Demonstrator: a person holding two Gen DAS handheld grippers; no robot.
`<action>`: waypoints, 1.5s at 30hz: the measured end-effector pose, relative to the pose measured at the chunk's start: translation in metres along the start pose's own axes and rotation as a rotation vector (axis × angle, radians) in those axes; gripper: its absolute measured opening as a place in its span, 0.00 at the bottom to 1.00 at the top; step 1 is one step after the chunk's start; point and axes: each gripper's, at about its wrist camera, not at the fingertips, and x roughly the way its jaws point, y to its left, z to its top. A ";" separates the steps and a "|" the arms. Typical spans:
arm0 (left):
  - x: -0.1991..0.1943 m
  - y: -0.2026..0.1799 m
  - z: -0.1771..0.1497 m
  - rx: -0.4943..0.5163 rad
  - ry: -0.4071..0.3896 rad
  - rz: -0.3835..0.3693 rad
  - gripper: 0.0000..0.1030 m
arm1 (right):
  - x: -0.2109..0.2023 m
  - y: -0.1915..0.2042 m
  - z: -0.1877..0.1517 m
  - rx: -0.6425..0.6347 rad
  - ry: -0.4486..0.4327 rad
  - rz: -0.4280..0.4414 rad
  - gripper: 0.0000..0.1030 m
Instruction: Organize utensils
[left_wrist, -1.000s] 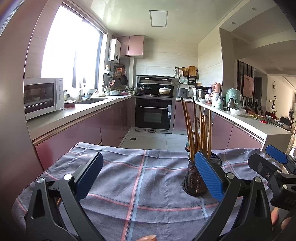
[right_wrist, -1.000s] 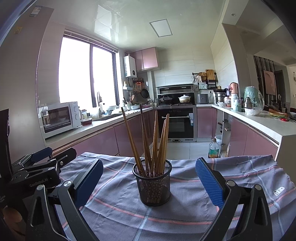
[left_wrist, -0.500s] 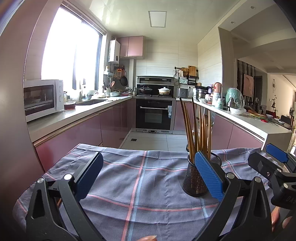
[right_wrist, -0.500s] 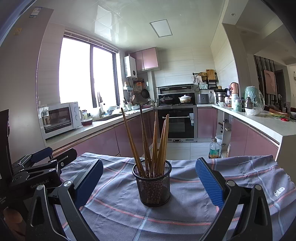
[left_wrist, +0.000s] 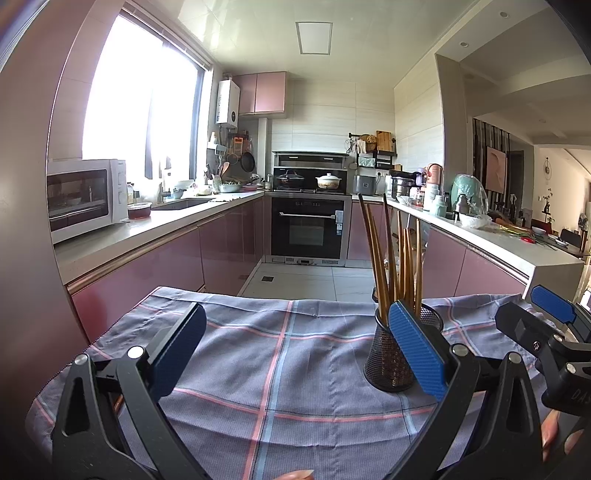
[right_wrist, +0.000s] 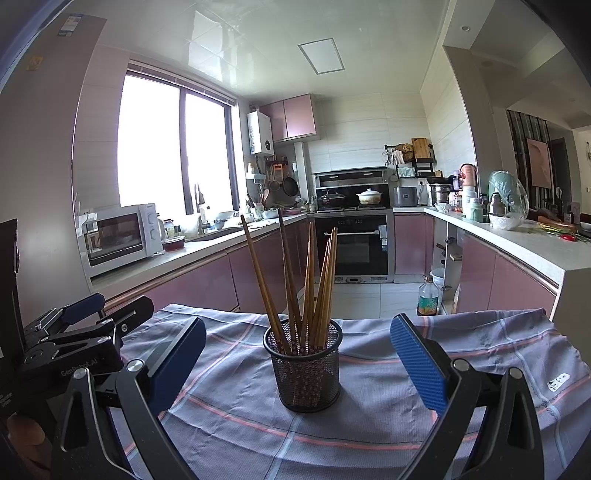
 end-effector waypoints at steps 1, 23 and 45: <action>0.000 0.000 0.000 0.000 -0.001 0.000 0.95 | 0.000 0.000 0.000 0.000 0.000 0.000 0.94; 0.000 -0.001 -0.001 0.001 0.001 -0.002 0.95 | 0.003 0.001 -0.001 0.001 0.006 0.003 0.94; 0.000 0.000 -0.003 0.002 0.003 0.001 0.95 | 0.004 0.001 -0.003 0.003 0.010 0.007 0.94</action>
